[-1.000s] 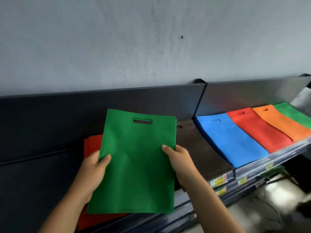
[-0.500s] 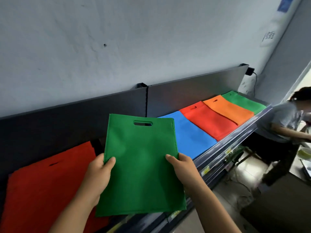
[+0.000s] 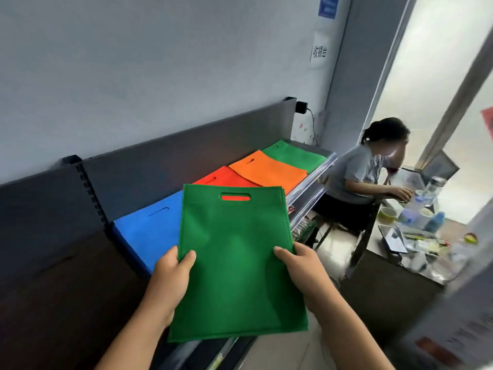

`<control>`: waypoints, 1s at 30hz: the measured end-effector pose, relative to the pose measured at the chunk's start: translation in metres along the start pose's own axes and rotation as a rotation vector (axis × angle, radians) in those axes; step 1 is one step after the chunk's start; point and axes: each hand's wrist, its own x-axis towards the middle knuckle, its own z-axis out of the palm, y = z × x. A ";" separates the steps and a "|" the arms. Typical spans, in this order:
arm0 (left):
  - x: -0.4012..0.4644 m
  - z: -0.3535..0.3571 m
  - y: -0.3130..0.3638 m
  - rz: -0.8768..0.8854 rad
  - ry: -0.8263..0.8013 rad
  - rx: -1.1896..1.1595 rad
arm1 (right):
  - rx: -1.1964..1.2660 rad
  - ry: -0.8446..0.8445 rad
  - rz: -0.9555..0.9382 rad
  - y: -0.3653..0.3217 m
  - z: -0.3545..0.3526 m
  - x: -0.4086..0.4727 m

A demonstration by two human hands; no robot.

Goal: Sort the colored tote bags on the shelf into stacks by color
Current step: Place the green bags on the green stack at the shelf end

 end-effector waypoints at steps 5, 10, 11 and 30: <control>0.025 0.079 0.015 0.018 -0.058 -0.016 | -0.002 0.123 -0.014 -0.009 -0.075 0.022; 0.058 0.139 0.029 0.038 -0.120 0.022 | 0.010 0.184 -0.016 -0.018 -0.126 0.053; 0.065 0.150 0.031 0.047 -0.133 0.025 | 0.011 0.197 -0.021 -0.020 -0.134 0.061; 0.315 0.283 0.043 -0.012 -0.286 -0.045 | 0.004 0.306 -0.045 -0.080 -0.170 0.320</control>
